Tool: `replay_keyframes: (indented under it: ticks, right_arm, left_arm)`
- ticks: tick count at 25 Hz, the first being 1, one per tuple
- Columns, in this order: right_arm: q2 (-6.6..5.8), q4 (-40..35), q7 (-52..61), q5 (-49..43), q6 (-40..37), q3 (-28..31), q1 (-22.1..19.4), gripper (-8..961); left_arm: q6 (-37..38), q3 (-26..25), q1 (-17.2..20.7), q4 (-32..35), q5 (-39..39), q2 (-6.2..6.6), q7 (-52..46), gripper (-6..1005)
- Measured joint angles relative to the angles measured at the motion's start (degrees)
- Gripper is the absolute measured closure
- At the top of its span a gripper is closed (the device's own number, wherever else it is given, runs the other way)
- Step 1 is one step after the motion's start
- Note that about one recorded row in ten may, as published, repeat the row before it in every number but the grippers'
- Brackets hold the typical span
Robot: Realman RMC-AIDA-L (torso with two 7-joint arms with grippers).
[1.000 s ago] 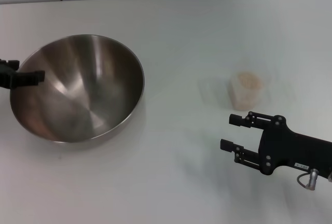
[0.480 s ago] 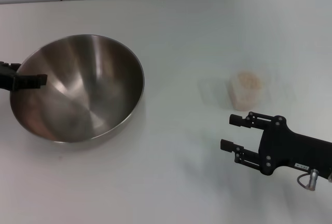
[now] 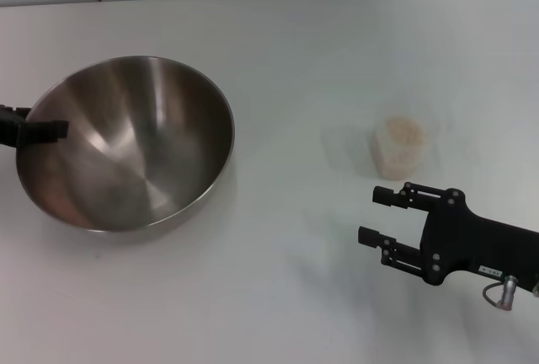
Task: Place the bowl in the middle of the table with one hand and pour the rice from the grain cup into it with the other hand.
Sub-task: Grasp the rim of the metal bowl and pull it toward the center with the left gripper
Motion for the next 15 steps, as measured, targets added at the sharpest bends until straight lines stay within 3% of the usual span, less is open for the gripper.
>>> replay_keyframes:
  ticks: [15]
  right_arm:
    - [0.01,0.07,0.02,0.00,-0.21,0.50,-0.26,377]
  left_arm:
    - [0.61,0.27,-0.61,0.73,0.64,0.03,-1.51,758]
